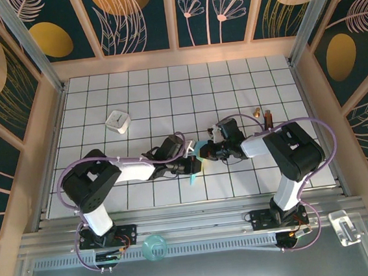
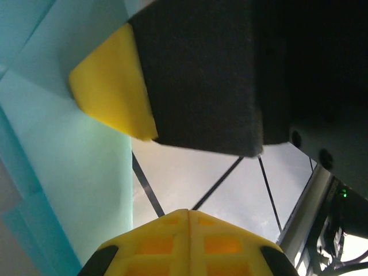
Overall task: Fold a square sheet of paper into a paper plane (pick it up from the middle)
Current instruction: Fold the wing for the fifth time at the center of the table, then move a paper plane to the center of the table.
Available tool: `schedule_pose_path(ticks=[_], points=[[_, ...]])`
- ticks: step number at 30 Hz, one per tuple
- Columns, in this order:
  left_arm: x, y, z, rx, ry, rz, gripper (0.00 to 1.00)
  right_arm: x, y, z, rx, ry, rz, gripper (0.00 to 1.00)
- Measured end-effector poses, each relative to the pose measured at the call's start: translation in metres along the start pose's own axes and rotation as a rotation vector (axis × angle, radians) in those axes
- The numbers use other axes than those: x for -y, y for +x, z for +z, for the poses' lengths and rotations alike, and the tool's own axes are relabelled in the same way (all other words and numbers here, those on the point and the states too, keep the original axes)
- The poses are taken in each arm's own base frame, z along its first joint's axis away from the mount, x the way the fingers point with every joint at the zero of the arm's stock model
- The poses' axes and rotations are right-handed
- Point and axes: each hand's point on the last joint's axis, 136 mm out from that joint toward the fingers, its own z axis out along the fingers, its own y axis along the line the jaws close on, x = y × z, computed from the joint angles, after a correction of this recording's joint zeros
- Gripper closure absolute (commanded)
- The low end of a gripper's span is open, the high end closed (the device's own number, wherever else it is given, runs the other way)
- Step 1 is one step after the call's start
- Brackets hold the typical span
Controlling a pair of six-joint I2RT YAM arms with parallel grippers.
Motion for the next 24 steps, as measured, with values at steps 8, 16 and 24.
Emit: schedule_pose_path(ticks=[8, 16, 24], points=[[-0.013, -0.003, 0.014, 0.006, -0.032, -0.012, 1.0, 0.0, -0.001, 0.0, 0.001, -0.002, 0.004, 0.97], [-0.019, -0.005, 0.014, 0.019, -0.06, -0.003, 1.0, 0.001, -0.001, -0.001, 0.0, -0.001, 0.007, 0.98], [-0.028, 0.018, -0.008, -0.004, -0.095, -0.004, 0.89, 0.001, -0.001, -0.001, -0.016, -0.001, 0.004, 0.96]])
